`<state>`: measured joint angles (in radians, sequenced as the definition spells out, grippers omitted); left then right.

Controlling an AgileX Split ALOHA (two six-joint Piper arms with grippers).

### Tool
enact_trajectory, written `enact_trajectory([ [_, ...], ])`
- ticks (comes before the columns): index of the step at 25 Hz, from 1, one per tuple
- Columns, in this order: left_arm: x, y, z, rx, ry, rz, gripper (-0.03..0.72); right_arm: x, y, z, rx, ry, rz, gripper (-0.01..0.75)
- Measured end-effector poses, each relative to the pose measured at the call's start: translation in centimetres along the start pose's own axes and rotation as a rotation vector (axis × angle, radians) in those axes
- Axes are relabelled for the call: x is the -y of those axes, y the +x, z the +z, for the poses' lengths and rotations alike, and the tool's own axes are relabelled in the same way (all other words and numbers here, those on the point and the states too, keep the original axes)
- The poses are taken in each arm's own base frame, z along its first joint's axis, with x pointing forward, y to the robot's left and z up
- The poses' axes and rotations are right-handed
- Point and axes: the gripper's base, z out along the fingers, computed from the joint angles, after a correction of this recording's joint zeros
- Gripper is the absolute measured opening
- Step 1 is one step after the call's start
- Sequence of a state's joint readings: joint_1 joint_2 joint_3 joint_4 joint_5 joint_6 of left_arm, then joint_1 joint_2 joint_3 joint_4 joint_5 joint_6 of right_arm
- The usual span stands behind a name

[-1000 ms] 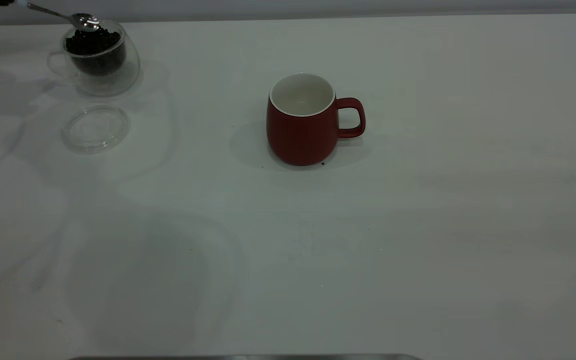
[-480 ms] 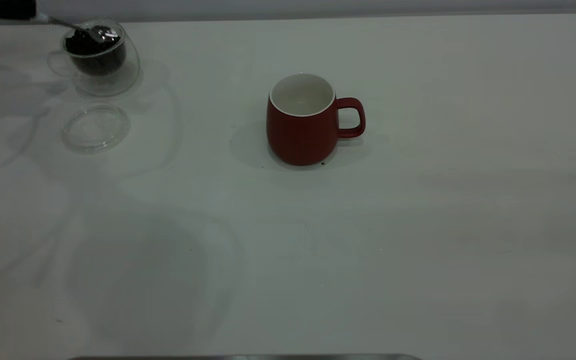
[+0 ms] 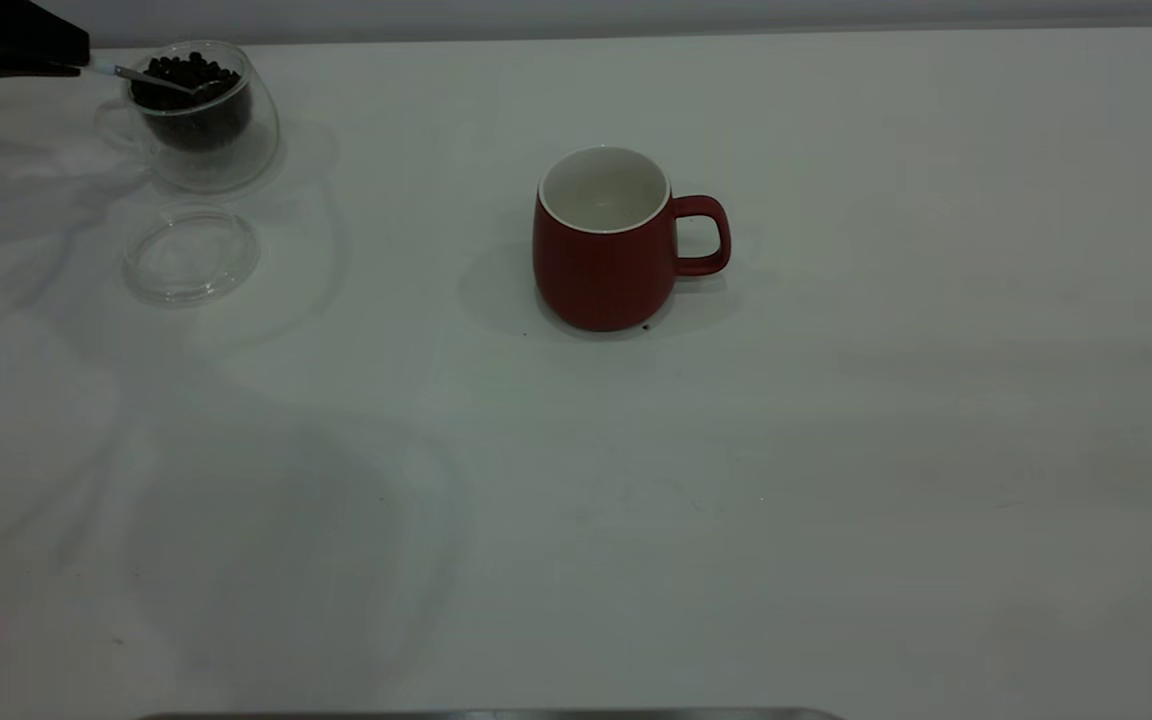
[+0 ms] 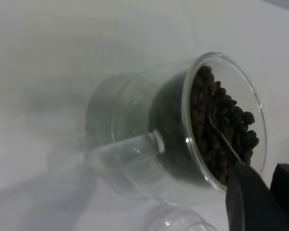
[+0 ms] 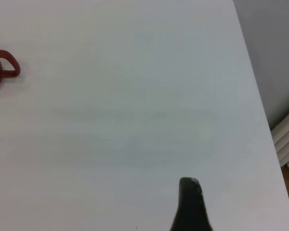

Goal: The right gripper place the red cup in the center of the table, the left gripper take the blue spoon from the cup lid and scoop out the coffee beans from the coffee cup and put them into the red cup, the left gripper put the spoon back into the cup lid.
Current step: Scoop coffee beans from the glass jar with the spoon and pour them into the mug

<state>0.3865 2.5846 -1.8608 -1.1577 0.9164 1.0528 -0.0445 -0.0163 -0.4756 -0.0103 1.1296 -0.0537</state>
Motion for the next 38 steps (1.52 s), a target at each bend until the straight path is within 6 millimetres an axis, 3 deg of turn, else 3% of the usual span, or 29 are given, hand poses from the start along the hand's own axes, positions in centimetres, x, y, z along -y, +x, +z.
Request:
enact_trajectory([
  [5, -0.2, -0.1, 0.0, 0.011, -0.014, -0.209, 0.118, 0.0, 0.0, 0.0, 0.000, 0.000, 0.000, 0.590],
  [12, -0.3, -0.1, 0.0, 0.022, -0.021, -0.370, 0.118, 0.0, 0.0, 0.0, 0.000, 0.000, 0.000, 0.590],
  [18, -0.2, 0.1, -0.3, 0.000, 0.010, -0.418, 0.118, 0.0, 0.0, 0.0, 0.000, 0.000, 0.000, 0.590],
  [30, -2.1, 0.5, -3.8, 0.023, 0.080, -0.522, 0.118, 0.0, 0.0, 0.0, 0.000, 0.000, 0.000, 0.590],
  [38, -1.9, 0.6, -4.2, 0.004, 0.131, -0.504, 0.118, 0.0, 0.0, 0.0, 0.000, 0.000, 0.000, 0.590],
])
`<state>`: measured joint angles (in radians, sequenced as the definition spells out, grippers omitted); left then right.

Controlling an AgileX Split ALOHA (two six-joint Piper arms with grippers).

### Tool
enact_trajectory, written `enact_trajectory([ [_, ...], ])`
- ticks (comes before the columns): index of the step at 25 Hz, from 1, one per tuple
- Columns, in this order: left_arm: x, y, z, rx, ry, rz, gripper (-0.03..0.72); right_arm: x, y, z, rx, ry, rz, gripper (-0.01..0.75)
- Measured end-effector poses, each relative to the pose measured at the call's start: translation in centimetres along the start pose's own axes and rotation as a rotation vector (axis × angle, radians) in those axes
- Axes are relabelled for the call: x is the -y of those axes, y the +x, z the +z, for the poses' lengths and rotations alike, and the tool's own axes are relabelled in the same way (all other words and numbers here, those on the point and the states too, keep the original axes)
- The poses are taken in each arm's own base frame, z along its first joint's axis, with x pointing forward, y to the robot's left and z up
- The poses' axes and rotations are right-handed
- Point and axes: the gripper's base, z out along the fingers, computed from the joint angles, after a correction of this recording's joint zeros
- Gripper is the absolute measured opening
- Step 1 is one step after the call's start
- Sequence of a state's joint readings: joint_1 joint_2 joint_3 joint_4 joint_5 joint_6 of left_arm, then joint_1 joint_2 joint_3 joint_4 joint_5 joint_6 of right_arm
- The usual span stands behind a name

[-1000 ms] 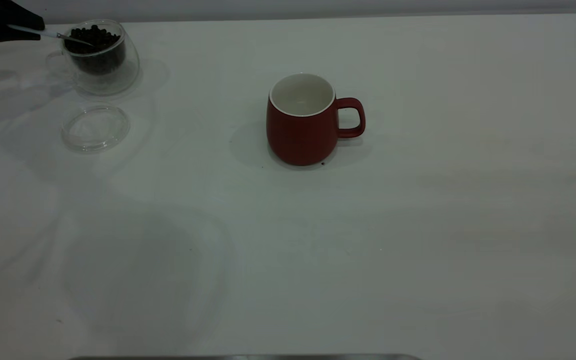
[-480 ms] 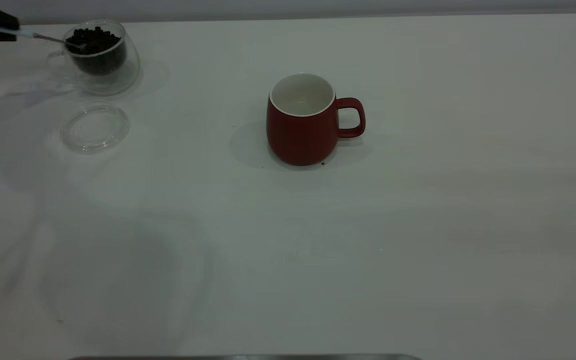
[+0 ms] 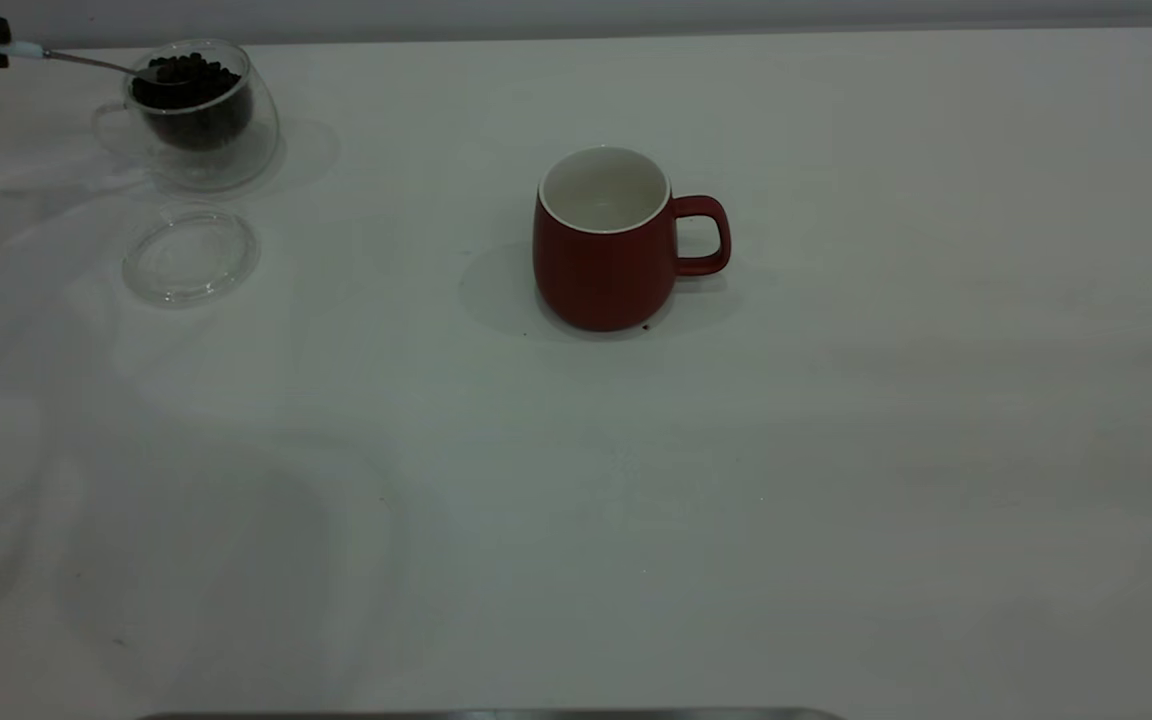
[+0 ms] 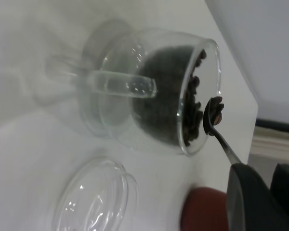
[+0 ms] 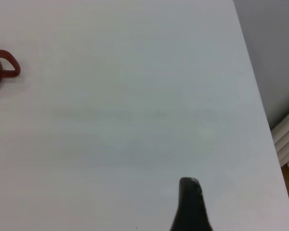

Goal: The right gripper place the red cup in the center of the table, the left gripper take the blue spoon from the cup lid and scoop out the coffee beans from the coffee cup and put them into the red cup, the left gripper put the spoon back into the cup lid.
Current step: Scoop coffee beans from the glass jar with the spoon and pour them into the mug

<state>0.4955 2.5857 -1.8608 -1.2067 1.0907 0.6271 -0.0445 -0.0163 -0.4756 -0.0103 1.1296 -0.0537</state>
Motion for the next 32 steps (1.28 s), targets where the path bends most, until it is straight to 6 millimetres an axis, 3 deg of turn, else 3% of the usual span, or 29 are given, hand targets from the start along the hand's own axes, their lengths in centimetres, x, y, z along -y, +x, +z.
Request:
enact_trajectory([
  [19, 0.9, 0.2, 0.1, -0.021, 0.091, 0.069, 0.118, 0.0, 0.0, 0.0, 0.000, 0.000, 0.000, 0.590],
  [28, 1.7, 0.6, 1.5, -0.054, 0.093, 0.055, 0.118, 0.0, 0.0, 0.0, 0.000, 0.000, 0.000, 0.590],
  [32, 2.6, 1.2, 3.1, -0.094, 0.090, 0.065, 0.118, 0.0, 0.0, 0.0, 0.000, 0.000, 0.000, 0.590],
])
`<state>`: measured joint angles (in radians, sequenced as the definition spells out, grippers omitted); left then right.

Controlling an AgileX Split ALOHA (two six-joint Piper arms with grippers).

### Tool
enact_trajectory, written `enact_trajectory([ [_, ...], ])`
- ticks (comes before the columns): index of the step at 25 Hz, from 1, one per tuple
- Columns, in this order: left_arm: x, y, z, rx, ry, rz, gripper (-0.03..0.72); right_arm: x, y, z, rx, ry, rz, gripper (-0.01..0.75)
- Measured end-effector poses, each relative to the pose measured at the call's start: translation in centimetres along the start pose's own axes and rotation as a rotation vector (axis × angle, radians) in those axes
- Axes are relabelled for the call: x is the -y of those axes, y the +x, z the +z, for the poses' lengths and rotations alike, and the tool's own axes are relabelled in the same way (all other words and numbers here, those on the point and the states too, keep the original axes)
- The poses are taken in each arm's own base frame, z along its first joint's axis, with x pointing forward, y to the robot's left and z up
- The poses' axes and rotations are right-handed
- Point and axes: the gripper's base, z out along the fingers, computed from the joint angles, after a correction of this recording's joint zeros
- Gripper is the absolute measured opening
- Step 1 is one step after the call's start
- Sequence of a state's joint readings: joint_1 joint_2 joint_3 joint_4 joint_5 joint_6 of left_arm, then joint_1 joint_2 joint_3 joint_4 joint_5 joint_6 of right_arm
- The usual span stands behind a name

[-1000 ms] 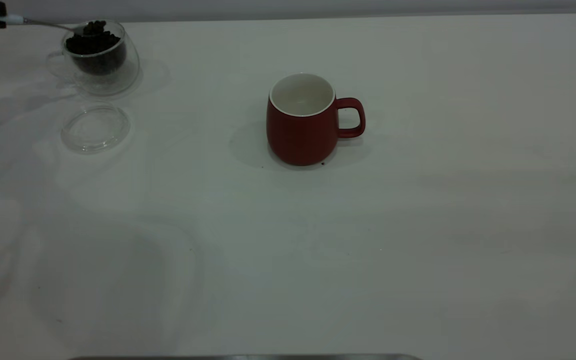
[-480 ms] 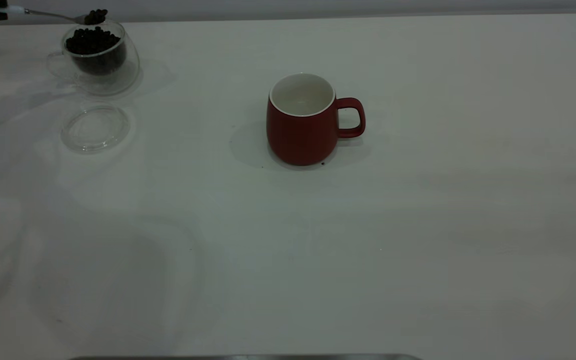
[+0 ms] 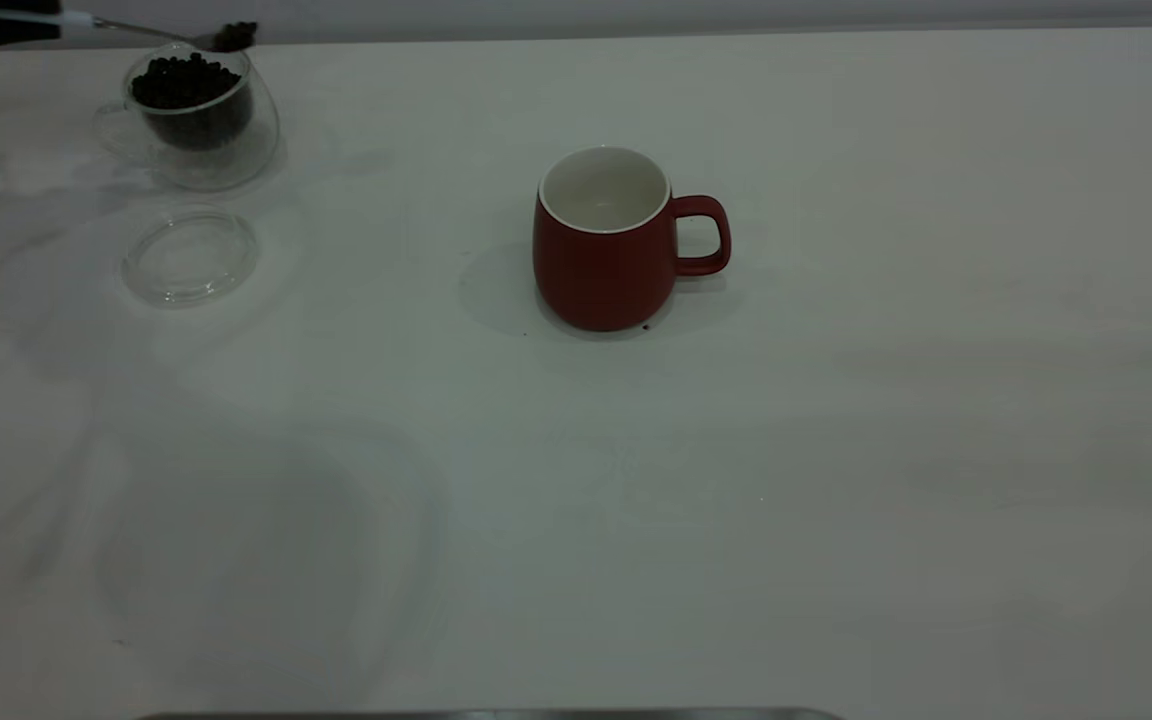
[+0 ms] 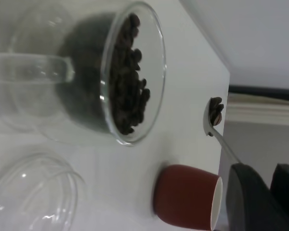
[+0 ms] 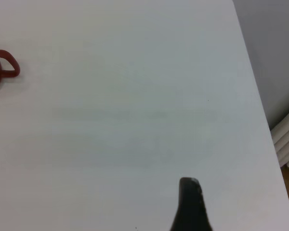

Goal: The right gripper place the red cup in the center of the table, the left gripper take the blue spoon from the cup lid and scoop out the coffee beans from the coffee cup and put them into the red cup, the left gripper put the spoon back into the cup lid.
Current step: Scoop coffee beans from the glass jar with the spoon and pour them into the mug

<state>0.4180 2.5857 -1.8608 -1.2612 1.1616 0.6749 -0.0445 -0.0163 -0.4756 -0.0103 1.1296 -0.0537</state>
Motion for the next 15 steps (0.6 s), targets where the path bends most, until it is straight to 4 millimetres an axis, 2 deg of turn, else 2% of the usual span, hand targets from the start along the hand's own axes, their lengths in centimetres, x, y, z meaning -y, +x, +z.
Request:
enact_trajectory([
  [10, 3.1, 1.9, 6.7, -0.145, 0.011, 0.064, 0.118, 0.0, 0.0, 0.0, 0.000, 0.000, 0.000, 0.590],
  [15, 4.4, 3.1, 9.5, -0.206, 0.016, 0.090, 0.118, 0.0, 0.0, 0.0, 0.000, 0.000, 0.000, 0.590],
])
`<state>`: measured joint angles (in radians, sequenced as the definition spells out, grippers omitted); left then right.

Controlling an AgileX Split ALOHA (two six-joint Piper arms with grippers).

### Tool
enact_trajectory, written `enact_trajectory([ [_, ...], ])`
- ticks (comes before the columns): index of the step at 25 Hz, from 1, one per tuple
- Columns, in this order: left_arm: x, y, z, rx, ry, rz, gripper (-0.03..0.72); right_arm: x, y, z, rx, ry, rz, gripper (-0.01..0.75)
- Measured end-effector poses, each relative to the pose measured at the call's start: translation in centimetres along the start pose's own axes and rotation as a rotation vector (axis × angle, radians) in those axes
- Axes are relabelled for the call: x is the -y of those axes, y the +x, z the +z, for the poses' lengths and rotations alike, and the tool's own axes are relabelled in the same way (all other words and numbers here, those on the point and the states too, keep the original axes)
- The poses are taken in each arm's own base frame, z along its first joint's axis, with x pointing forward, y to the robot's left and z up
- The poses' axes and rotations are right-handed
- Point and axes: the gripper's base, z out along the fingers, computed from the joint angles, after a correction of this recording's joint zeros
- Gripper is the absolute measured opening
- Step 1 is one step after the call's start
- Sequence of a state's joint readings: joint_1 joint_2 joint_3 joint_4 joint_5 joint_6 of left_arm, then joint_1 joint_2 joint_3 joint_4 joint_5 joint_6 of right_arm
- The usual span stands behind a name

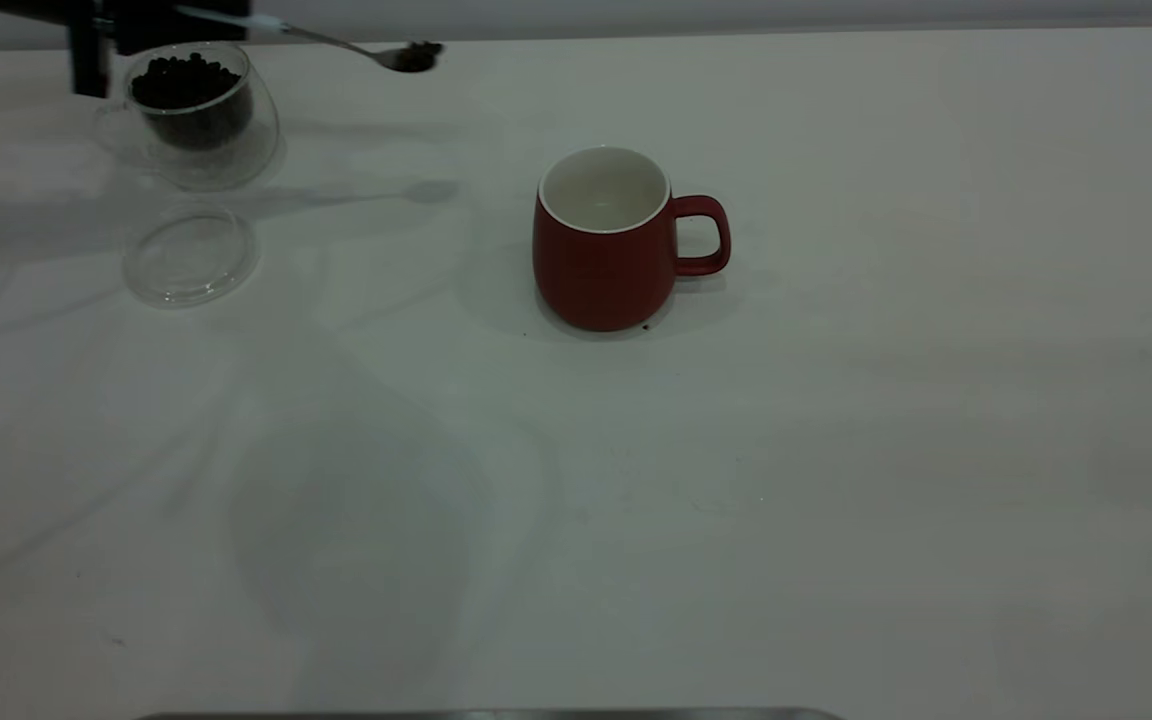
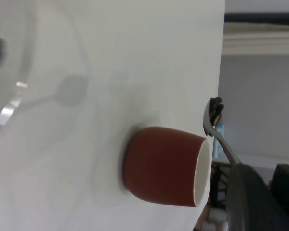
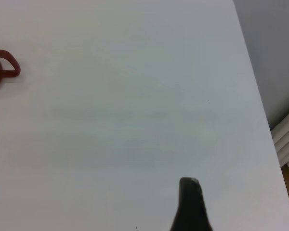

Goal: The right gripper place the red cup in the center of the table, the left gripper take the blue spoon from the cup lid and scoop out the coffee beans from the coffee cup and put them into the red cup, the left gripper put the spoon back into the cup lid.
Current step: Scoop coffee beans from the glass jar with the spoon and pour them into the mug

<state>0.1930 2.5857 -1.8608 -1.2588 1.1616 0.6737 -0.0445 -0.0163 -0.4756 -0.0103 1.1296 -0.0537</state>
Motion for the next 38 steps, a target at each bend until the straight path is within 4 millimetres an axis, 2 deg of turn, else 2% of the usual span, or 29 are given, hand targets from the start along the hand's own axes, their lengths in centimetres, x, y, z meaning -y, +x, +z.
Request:
enact_trajectory([
  [20, 4.0, 2.5, 8.3, -0.169, 0.030, 0.095, 0.118, 0.0, 0.0, 0.0, 0.000, 0.000, 0.000, 0.590],
  [24, 4.4, 2.8, 9.1, -0.188, 0.033, 0.130, 0.118, 0.0, 0.0, 0.0, 0.000, 0.000, 0.000, 0.590],
  [29, 3.7, 3.2, 9.3, -0.222, 0.000, 0.160, 0.118, 0.0, 0.0, 0.0, 0.000, 0.000, 0.000, 0.590],
  [38, 3.6, 3.6, 9.8, -0.264, -0.013, 0.334, 0.118, 0.0, 0.0, 0.0, 0.000, 0.000, 0.000, 0.590],
])
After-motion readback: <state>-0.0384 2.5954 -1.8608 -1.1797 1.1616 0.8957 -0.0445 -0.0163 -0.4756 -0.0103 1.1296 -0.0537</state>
